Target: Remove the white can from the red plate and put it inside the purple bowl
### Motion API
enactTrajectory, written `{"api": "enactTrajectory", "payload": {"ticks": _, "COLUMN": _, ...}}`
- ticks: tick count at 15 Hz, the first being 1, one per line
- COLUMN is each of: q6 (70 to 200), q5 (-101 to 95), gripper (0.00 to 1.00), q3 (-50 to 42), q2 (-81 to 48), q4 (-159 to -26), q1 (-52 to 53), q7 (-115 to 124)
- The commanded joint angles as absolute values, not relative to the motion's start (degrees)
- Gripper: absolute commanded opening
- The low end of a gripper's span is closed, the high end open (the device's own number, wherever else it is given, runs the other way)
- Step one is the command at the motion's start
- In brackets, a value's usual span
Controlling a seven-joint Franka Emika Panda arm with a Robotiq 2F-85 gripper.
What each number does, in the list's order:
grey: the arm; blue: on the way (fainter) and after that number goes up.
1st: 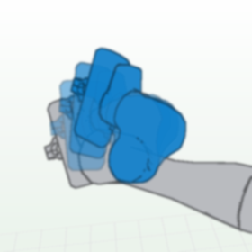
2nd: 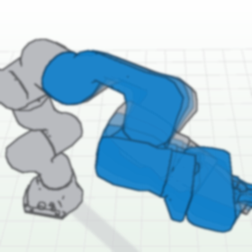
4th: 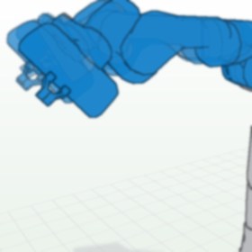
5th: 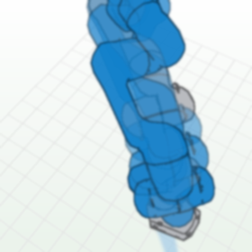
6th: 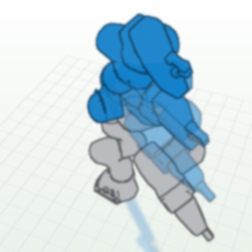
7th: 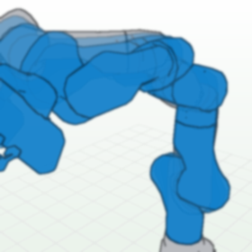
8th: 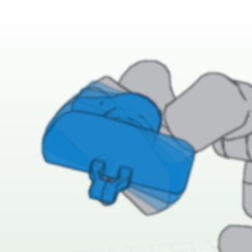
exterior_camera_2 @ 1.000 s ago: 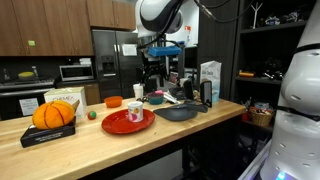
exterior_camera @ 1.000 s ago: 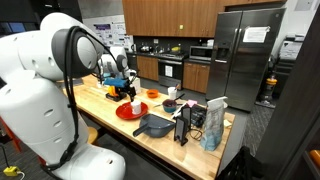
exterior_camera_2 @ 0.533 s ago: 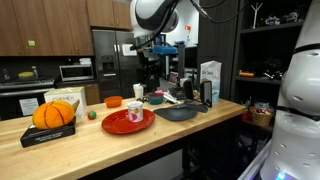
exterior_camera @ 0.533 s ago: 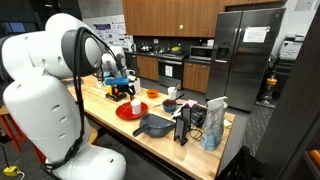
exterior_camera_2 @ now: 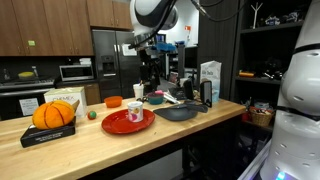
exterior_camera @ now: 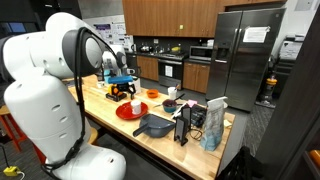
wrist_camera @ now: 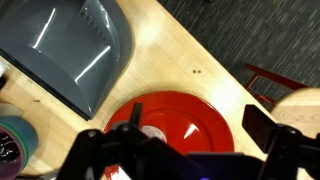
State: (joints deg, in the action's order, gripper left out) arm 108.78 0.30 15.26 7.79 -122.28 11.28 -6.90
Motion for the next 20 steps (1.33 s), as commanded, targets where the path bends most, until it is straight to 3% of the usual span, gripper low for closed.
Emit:
{"api": "enactTrajectory", "payload": {"ticks": 1, "q6": 106.7, "q5": -0.4, "gripper": 1.00, "q3": 14.1, "q2": 7.2, "q4": -120.5, "q1": 11.9, "q7": -8.3}}
{"api": "enactTrajectory", "payload": {"ticks": 20, "q6": 108.0, "q5": 0.2, "gripper": 1.00, "q3": 14.0, "q2": 7.5, "q4": -120.6, "q1": 12.0, "q7": -7.1}}
